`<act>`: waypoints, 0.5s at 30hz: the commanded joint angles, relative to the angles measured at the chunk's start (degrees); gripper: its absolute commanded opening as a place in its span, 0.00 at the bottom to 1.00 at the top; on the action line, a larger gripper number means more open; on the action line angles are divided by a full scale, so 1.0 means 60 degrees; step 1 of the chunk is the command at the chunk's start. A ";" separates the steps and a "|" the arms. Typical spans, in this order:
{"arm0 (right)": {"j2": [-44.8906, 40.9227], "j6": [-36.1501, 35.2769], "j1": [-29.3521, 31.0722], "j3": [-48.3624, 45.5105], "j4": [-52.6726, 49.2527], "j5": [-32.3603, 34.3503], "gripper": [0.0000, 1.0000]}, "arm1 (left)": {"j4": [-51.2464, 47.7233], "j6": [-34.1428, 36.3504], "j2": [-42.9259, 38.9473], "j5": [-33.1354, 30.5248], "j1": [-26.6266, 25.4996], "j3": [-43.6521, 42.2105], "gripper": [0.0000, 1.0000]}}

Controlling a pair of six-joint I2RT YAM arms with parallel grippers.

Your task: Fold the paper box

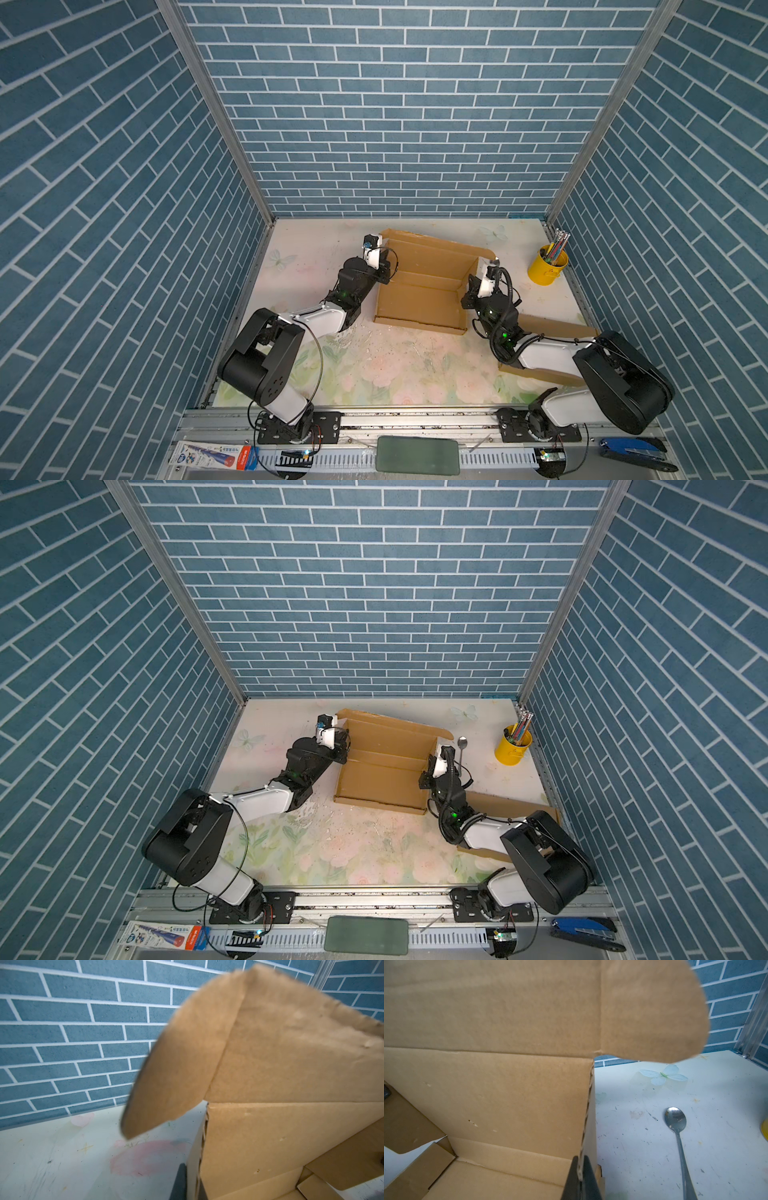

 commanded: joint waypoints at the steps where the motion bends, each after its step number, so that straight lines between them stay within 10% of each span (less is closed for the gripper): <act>1: 0.0291 -0.0078 0.0278 -0.0130 0.0351 -0.0008 0.00 | 0.0458 -0.0294 0.0447 -0.0156 -0.0660 -0.0144 0.00; 15: 0.0672 -0.0027 0.0712 -0.0189 0.0594 0.0744 0.00 | 0.1222 -0.0424 0.1285 -0.1309 -0.1551 -0.0082 0.00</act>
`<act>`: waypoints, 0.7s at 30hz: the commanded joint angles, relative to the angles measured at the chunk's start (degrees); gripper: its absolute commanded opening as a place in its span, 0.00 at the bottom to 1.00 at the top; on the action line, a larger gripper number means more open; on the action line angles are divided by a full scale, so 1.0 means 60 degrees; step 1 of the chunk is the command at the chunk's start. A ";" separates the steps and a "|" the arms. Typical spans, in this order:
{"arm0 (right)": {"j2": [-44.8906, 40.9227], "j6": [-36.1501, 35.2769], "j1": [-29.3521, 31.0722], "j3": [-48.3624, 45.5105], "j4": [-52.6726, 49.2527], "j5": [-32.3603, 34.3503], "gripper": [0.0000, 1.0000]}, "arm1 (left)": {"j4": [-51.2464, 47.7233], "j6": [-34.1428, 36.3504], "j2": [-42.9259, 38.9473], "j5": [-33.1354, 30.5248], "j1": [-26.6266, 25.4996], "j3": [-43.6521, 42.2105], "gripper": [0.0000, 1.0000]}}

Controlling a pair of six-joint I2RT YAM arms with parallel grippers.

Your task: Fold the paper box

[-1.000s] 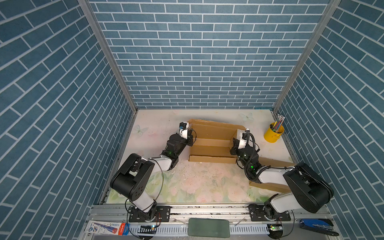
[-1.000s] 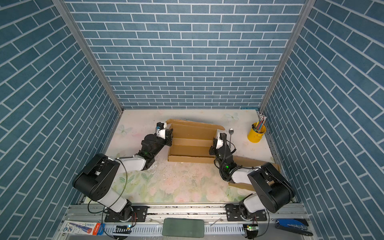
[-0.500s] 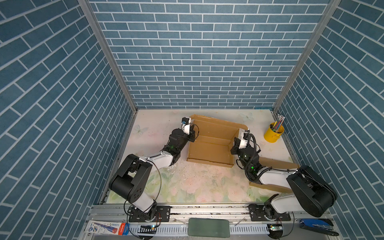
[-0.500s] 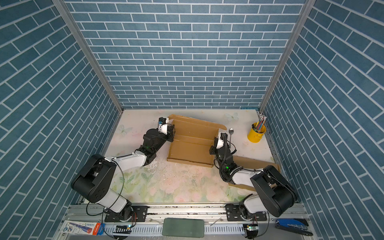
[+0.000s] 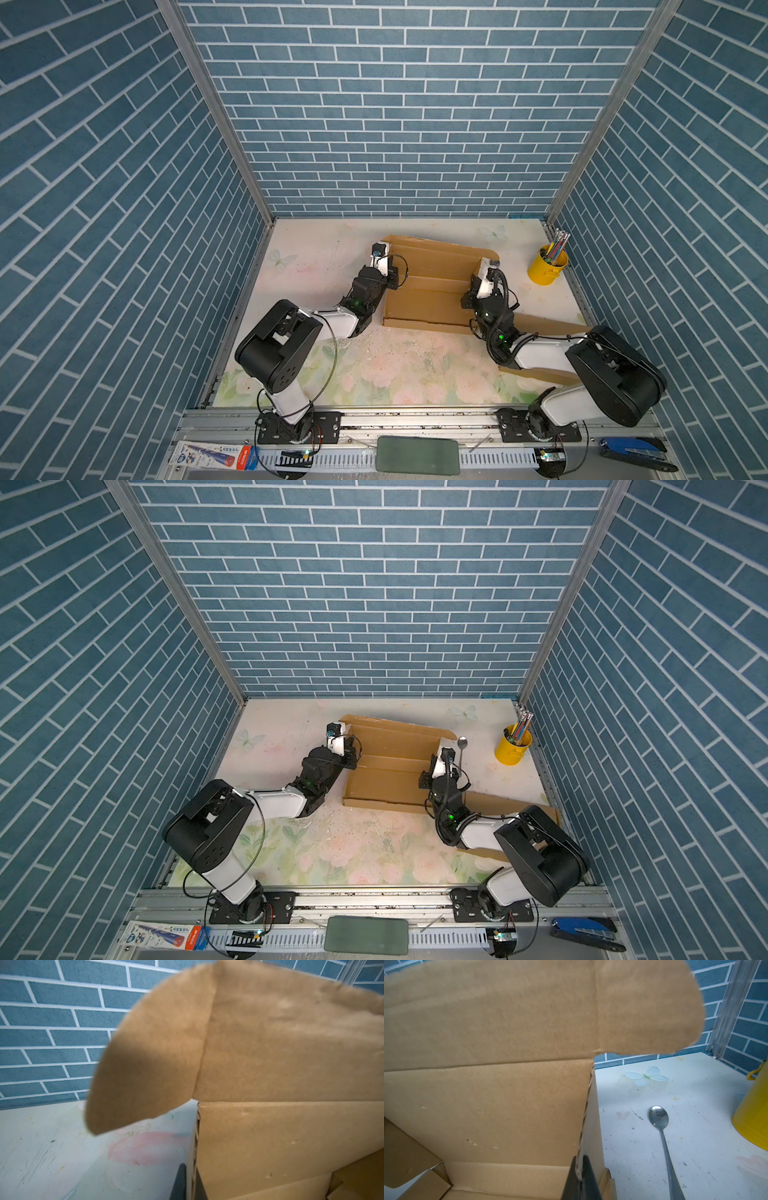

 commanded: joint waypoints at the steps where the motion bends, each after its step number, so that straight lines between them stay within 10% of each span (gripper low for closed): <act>1: 0.0215 -0.0028 0.0346 -0.0201 0.0106 -0.0550 0.00 | 0.0085 -0.0135 0.0324 0.0516 -0.0678 0.0114 0.00; 21: -0.0078 0.0142 0.0468 -0.0559 -0.0014 -0.0333 0.00 | 0.1179 0.0642 0.1111 -0.0046 -0.1643 -0.1052 0.00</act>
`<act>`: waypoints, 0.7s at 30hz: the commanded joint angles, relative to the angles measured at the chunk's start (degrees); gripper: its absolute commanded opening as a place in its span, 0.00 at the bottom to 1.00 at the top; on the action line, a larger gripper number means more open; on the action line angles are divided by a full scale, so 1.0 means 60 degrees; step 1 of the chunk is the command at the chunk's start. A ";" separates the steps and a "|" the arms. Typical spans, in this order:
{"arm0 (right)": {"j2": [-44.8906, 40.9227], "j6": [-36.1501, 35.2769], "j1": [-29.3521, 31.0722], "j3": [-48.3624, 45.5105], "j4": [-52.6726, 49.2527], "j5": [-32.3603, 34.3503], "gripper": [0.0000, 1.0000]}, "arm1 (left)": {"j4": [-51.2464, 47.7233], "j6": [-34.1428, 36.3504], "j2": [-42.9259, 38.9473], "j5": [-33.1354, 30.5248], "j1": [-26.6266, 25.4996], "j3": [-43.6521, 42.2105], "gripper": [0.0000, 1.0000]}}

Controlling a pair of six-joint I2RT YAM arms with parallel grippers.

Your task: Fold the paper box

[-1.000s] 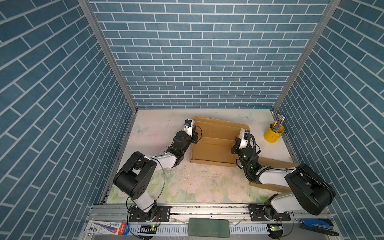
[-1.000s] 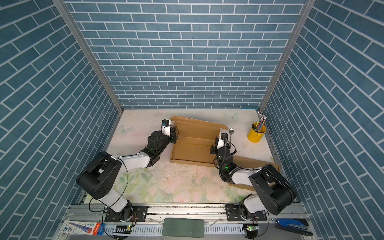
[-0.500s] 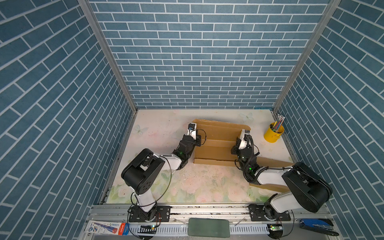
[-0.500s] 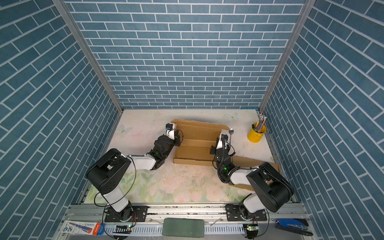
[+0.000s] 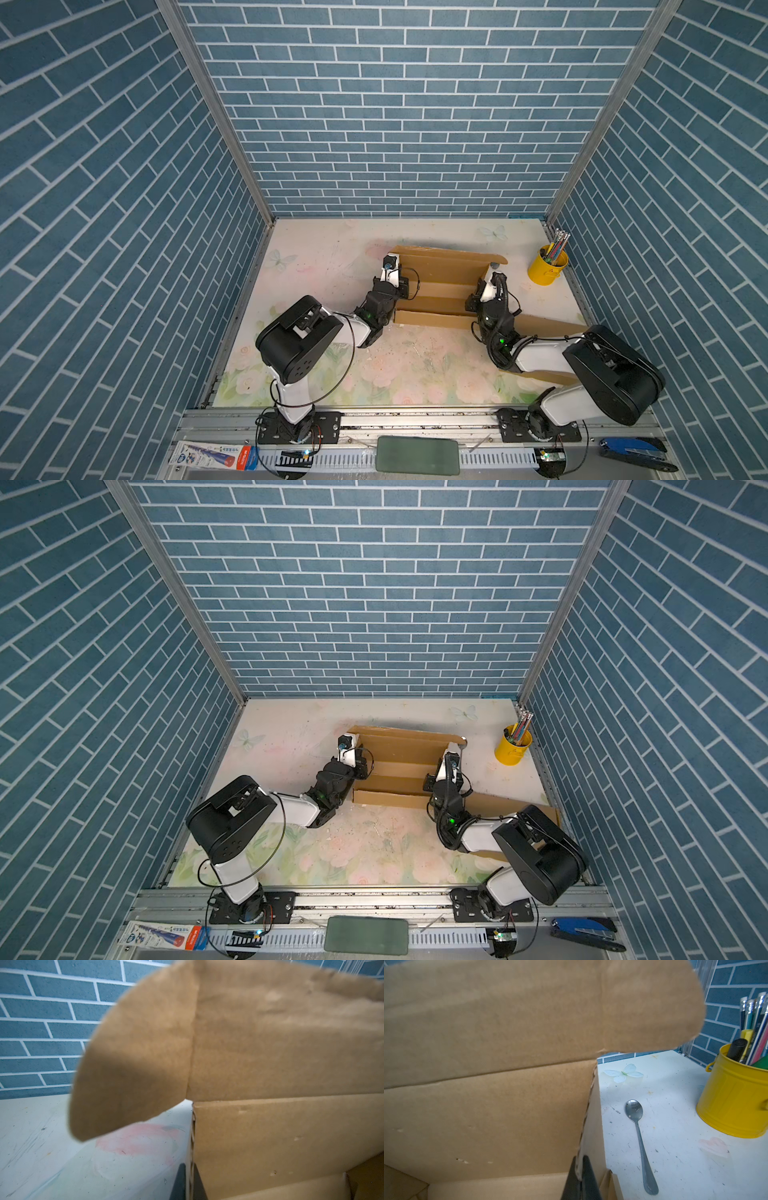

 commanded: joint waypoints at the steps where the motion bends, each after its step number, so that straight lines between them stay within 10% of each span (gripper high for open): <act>1: -0.0160 0.0167 0.0428 -0.0176 -0.0311 -0.1252 0.00 | -0.0500 0.0689 0.0137 0.1303 -0.0512 -0.0592 0.00; 21: -0.0411 0.0266 0.0262 0.0956 -0.2200 -0.3571 0.09 | 0.1766 0.1830 -0.0088 0.1843 0.0989 -0.1568 0.00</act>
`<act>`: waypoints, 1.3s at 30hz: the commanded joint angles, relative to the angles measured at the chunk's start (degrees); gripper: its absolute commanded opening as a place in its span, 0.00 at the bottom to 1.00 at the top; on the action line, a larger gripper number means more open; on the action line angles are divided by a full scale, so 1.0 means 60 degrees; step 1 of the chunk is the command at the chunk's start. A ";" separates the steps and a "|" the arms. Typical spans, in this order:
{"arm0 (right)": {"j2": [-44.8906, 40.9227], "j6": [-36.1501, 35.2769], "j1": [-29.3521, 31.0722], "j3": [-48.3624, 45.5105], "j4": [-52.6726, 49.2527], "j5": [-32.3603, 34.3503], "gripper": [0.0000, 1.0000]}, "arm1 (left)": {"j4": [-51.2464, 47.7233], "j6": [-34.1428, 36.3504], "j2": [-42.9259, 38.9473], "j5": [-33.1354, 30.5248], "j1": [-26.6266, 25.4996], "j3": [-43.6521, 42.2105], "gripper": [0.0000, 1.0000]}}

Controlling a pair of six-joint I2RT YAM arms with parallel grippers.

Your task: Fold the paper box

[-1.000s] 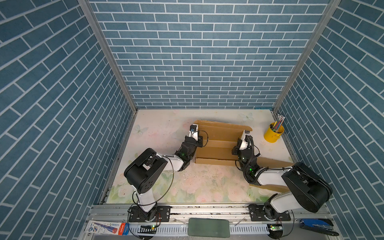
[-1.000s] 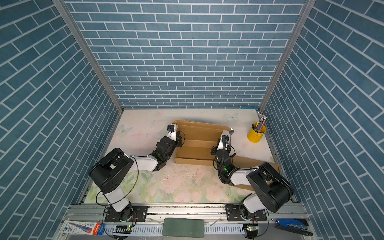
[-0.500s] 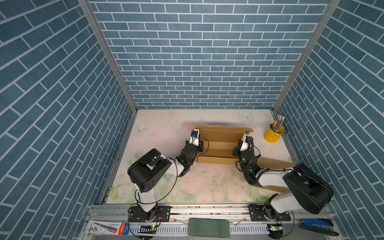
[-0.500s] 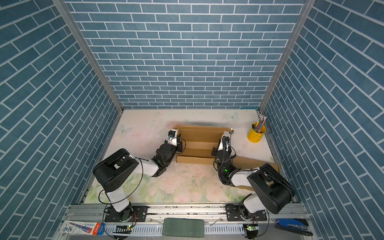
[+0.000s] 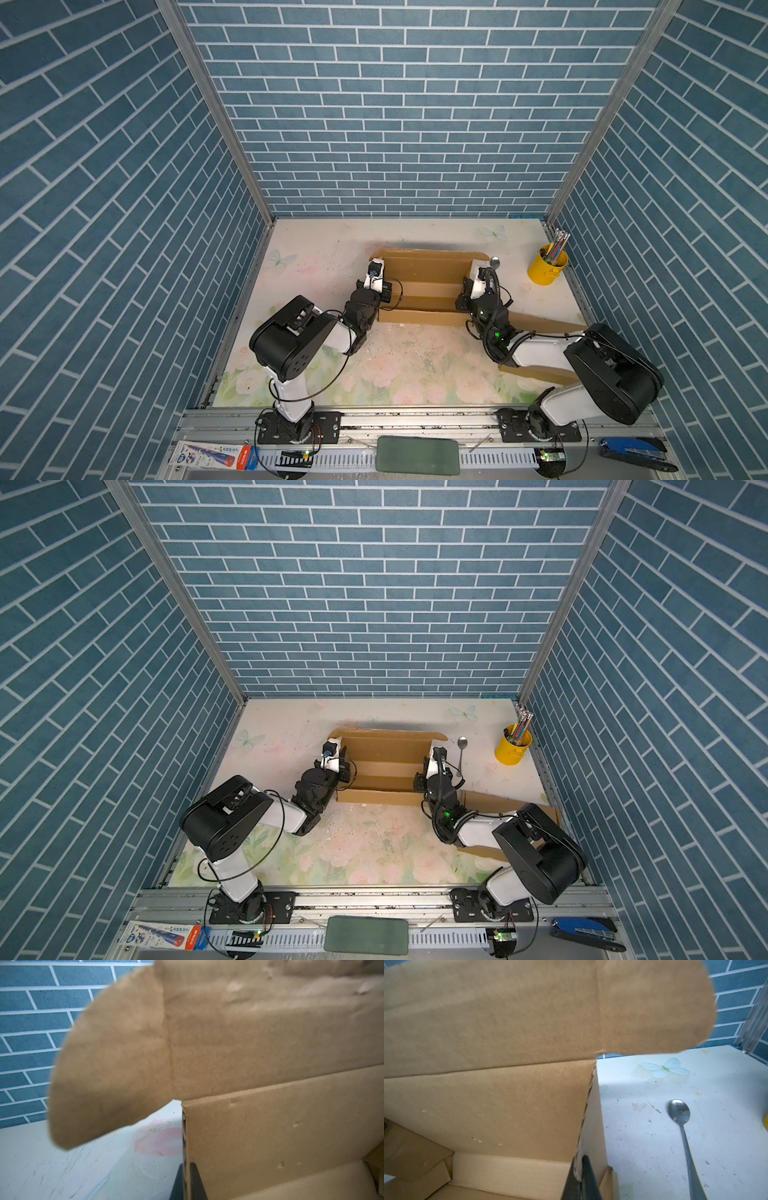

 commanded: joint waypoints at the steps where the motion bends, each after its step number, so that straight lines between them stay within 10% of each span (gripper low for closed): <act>1: -0.0513 0.0302 0.0102 0.0267 -0.1246 -0.1783 0.10 | -0.0465 0.0250 -0.0039 0.1002 -0.0168 -0.0210 0.00; 25: -0.5296 -0.0704 -0.1604 0.0765 -0.8865 -0.6173 0.46 | 0.0641 0.0107 0.0278 0.0597 -0.0300 -0.1717 0.00; 31: -0.6524 -0.2391 -0.1716 0.2804 -1.3621 -0.6875 0.50 | 0.0706 0.0479 0.0371 0.0560 -0.0307 -0.1702 0.00; 39: -0.4688 -0.4383 -0.1355 0.7042 -1.7205 -0.6809 0.63 | 0.0711 0.0472 0.0603 0.0728 -0.0287 -0.1744 0.00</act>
